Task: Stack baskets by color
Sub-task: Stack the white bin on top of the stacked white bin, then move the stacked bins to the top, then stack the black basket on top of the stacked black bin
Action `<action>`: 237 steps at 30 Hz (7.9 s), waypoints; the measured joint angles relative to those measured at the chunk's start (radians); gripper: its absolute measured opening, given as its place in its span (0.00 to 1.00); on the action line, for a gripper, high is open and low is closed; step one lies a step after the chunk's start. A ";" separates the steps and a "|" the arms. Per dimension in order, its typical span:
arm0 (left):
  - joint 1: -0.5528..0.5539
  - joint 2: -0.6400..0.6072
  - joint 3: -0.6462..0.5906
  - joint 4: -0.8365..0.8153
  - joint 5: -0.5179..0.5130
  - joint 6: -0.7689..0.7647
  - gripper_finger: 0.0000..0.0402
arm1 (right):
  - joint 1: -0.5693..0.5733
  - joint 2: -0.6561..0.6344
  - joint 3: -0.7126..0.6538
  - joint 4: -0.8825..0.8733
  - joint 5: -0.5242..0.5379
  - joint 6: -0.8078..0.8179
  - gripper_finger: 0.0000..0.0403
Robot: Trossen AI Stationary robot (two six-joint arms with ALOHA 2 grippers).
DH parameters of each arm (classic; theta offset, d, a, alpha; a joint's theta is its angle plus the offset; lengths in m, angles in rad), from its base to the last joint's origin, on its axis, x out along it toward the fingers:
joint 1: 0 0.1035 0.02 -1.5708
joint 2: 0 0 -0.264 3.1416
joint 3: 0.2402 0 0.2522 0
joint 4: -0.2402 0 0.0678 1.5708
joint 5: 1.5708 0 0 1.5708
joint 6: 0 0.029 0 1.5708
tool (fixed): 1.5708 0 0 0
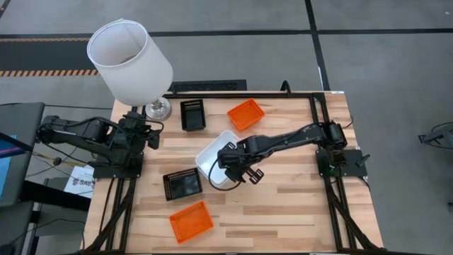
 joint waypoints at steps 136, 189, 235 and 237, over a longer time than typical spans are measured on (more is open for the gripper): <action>0.000 0.215 0.000 0.062 0.384 0.183 0.58 | -0.390 0.008 0.080 0.062 0.299 1.088 0.59; -0.001 0.215 0.000 0.065 0.493 0.213 0.58 | -0.099 -0.008 0.081 0.386 0.042 1.146 0.59; -0.031 0.145 0.000 -0.020 0.526 0.088 0.58 | -0.088 0.491 0.438 0.377 -0.125 0.847 0.16; -0.031 0.145 0.000 -0.019 0.524 0.088 0.58 | -0.089 0.490 0.439 0.366 -0.140 0.848 0.06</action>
